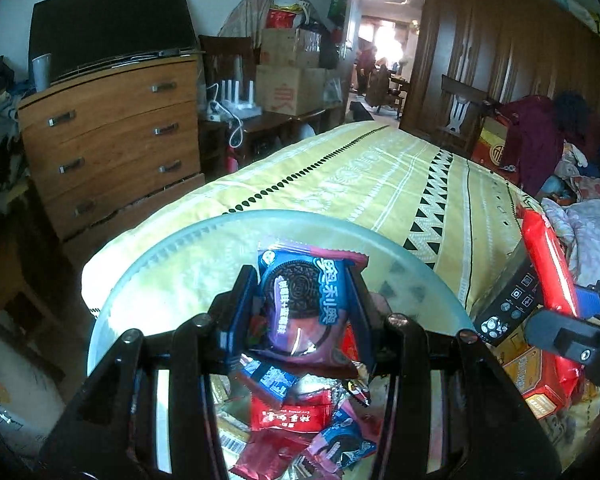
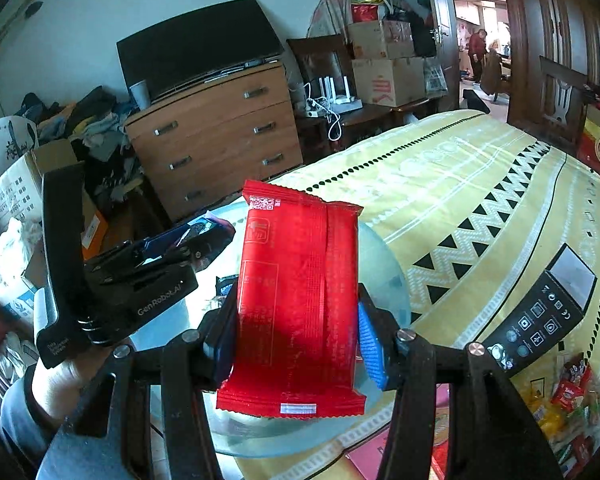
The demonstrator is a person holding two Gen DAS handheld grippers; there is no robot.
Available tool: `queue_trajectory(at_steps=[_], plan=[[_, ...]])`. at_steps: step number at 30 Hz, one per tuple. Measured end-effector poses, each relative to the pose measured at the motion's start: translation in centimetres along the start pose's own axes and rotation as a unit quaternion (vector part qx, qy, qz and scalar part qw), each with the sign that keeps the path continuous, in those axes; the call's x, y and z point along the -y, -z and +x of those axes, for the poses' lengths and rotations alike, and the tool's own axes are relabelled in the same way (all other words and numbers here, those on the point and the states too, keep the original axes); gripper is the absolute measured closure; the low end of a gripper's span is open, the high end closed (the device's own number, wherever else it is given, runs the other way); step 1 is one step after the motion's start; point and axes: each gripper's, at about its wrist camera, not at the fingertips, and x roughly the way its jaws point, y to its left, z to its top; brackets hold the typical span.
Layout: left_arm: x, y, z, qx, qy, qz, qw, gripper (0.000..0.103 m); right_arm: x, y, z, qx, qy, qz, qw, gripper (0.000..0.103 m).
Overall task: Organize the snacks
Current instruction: 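Carry the red bag and the blue Oreo bag over the glass bowl with both tools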
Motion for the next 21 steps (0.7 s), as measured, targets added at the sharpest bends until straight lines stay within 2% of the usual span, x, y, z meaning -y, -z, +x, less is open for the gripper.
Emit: queue_trajectory(at_steps=[21], plan=[[-1.3,-0.8,0.9,-0.003,0.008,-0.015,0.9998,0.058,-0.2,-0.2,1.2,-0.013,0.002,0.0,1.0,0.048]])
